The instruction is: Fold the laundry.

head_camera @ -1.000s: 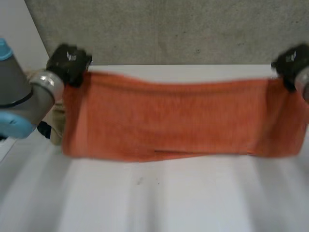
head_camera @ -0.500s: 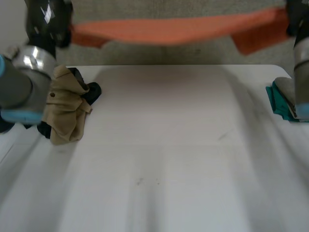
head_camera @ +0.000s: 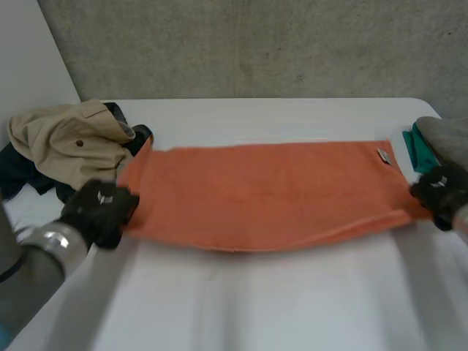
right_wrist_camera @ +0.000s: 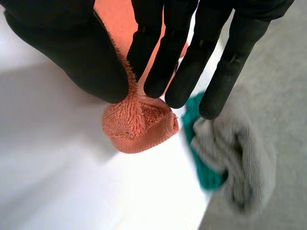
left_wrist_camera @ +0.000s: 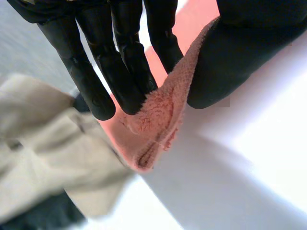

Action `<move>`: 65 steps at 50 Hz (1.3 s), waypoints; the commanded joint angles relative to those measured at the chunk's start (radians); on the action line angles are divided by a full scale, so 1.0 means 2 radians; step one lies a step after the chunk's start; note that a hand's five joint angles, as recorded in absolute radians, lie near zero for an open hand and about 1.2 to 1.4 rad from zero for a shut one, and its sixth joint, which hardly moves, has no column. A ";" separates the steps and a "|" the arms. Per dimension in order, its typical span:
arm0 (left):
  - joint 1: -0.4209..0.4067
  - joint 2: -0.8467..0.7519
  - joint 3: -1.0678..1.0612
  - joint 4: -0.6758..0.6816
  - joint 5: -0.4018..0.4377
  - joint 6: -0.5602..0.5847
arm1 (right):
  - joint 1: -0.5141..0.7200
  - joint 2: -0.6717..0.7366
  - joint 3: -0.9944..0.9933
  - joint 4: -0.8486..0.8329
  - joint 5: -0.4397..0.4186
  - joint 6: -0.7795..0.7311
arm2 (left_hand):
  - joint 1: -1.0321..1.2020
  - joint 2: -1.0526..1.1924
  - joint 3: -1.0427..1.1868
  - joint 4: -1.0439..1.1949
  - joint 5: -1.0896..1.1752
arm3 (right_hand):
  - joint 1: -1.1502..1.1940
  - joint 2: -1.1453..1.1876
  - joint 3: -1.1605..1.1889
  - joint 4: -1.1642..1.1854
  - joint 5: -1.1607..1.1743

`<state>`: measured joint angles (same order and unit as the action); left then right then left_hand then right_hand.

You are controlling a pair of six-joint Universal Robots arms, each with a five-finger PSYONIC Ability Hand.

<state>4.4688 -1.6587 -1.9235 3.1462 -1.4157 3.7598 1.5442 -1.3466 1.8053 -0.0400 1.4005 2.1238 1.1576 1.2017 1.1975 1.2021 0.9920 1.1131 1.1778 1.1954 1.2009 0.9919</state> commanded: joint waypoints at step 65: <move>-0.068 -0.138 0.107 0.176 -0.081 -0.054 | -0.073 0.074 -0.036 -0.051 -0.114 0.127 | -0.488 -0.510 -0.508 -0.510 -0.493 | -0.342 -0.375 -0.383 -0.386 -0.369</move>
<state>4.3384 -1.9462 -1.6702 3.4816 -1.5900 3.7157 1.4704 -1.2081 1.7048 -0.1237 1.2458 2.3991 0.1914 0.2093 0.2145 0.2047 0.0503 0.3376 0.3327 0.3400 0.3407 0.1730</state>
